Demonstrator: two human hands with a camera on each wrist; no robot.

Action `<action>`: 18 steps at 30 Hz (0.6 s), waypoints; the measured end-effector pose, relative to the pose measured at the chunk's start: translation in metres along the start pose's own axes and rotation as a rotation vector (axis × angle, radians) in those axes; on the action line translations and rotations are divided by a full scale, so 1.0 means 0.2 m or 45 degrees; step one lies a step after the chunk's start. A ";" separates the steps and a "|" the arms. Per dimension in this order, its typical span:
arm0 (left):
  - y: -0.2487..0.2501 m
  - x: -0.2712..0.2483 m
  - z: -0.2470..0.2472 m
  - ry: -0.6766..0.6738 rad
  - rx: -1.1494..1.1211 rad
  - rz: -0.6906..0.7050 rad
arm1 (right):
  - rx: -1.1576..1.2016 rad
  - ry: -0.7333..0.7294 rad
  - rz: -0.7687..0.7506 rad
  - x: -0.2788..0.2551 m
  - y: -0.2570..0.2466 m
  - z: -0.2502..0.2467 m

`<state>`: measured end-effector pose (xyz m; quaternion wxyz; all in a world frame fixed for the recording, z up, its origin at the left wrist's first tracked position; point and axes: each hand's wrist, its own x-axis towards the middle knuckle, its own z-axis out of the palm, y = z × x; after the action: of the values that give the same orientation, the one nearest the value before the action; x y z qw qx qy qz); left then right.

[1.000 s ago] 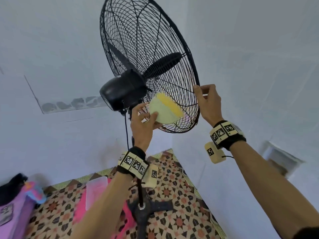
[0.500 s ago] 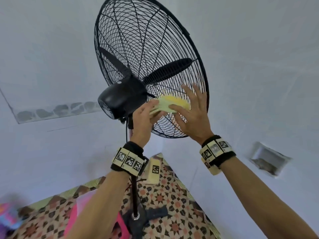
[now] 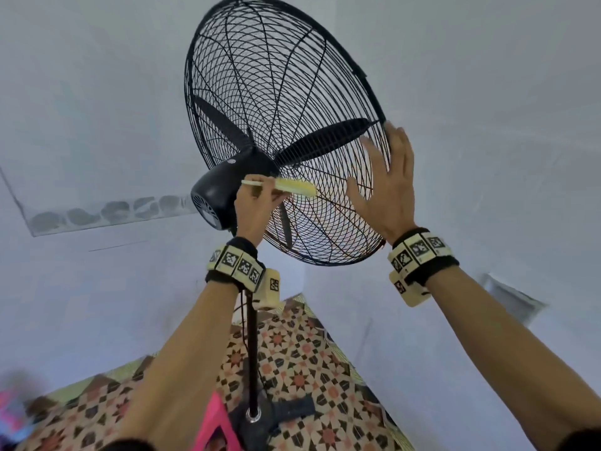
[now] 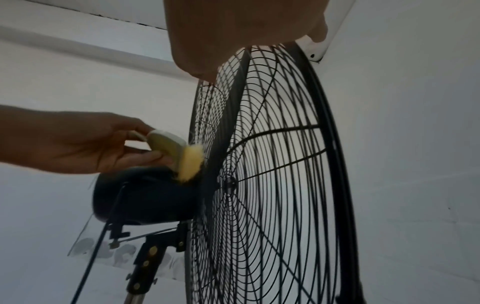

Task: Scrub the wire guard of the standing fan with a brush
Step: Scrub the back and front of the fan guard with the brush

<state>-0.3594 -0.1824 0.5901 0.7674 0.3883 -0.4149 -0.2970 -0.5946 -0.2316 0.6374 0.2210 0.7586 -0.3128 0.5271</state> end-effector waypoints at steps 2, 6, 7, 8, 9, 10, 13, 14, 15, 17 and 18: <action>0.00 0.04 0.00 0.012 -0.016 -0.010 | 0.109 0.000 0.158 0.06 0.02 0.00; -0.04 0.05 0.04 0.033 0.025 0.045 | 0.384 -0.109 0.519 0.09 0.02 0.01; -0.06 0.03 0.06 0.019 0.025 0.035 | 0.411 -0.100 0.550 0.08 0.01 0.02; -0.08 0.01 0.08 -0.007 0.006 0.018 | 0.422 -0.086 0.568 0.08 0.01 0.02; -0.10 -0.01 0.09 -0.052 -0.014 0.001 | 0.424 -0.068 0.579 0.07 0.01 0.02; -0.11 -0.03 0.10 -0.114 -0.024 -0.010 | 0.422 -0.050 0.584 0.07 0.01 0.02; -0.09 -0.07 0.08 -0.273 -0.048 -0.030 | 0.404 -0.024 0.583 0.05 0.02 0.03; -0.08 -0.06 0.06 -0.246 -0.070 -0.023 | 0.406 -0.023 0.581 0.05 0.02 0.03; -0.07 -0.05 0.05 -0.171 -0.097 -0.007 | 0.413 -0.020 0.579 0.05 0.02 0.03; -0.06 -0.01 0.03 0.001 -0.131 0.027 | 0.423 -0.010 0.580 0.05 0.01 0.03; -0.06 0.01 0.04 0.046 -0.128 0.037 | 0.424 -0.002 0.582 0.05 0.01 0.04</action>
<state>-0.3669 -0.1922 0.5833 0.7975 0.3485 -0.3912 -0.2992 -0.5882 -0.2397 0.6446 -0.0316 0.6946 -0.3852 0.6067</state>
